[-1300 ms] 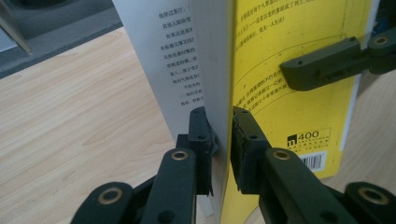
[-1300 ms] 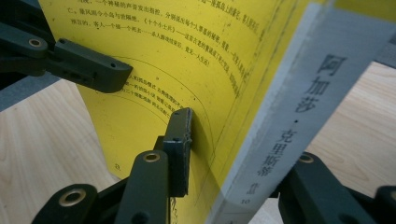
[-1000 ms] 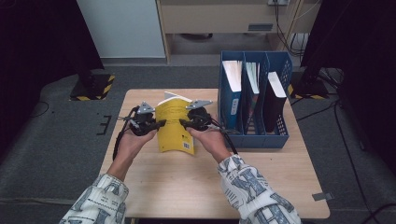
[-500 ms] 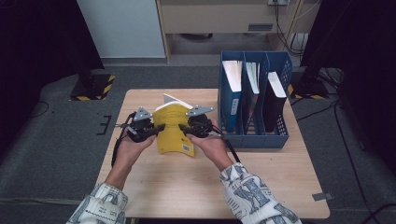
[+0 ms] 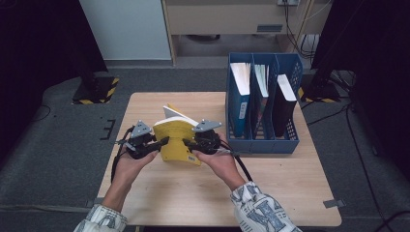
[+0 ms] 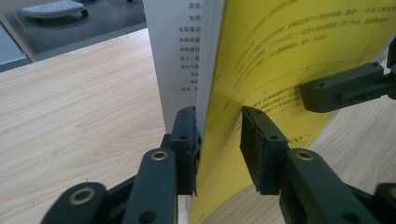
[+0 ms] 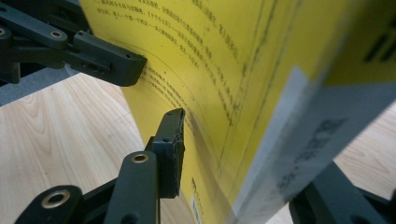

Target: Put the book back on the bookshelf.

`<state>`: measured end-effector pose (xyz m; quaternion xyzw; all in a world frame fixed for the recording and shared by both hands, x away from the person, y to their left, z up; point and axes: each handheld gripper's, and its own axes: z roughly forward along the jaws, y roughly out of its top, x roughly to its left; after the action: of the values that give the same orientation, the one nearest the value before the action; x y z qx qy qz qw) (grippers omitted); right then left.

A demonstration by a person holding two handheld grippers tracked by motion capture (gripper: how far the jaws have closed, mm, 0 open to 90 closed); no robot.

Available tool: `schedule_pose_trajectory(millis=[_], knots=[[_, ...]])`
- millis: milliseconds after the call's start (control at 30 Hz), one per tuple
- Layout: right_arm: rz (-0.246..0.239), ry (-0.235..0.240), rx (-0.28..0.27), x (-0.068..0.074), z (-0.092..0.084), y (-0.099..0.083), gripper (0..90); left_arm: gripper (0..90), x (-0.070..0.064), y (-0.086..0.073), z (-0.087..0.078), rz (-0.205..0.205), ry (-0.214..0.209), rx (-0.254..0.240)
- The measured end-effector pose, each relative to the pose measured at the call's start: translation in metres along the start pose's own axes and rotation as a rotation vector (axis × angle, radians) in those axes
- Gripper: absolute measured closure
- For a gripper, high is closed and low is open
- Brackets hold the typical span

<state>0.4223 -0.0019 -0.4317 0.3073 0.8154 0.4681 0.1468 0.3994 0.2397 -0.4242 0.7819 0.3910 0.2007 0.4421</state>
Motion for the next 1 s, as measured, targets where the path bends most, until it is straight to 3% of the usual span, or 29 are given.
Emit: schedule_pose_trajectory(millis=[367,700,1000], knots=[[0.009,0.054,-0.001,0.008,-0.006,-0.001,52.4,52.2,0.001,-0.008,0.0,-0.034,0.011,-0.022],[-0.015,0.109,-0.007,0.013,-0.011,0.0,49.2,42.8,-0.003,-0.017,0.004,-0.062,0.028,-0.019],[-0.011,0.103,-0.033,0.01,-0.017,0.006,54.6,37.4,-0.003,-0.034,0.006,-0.105,0.074,-0.02]])
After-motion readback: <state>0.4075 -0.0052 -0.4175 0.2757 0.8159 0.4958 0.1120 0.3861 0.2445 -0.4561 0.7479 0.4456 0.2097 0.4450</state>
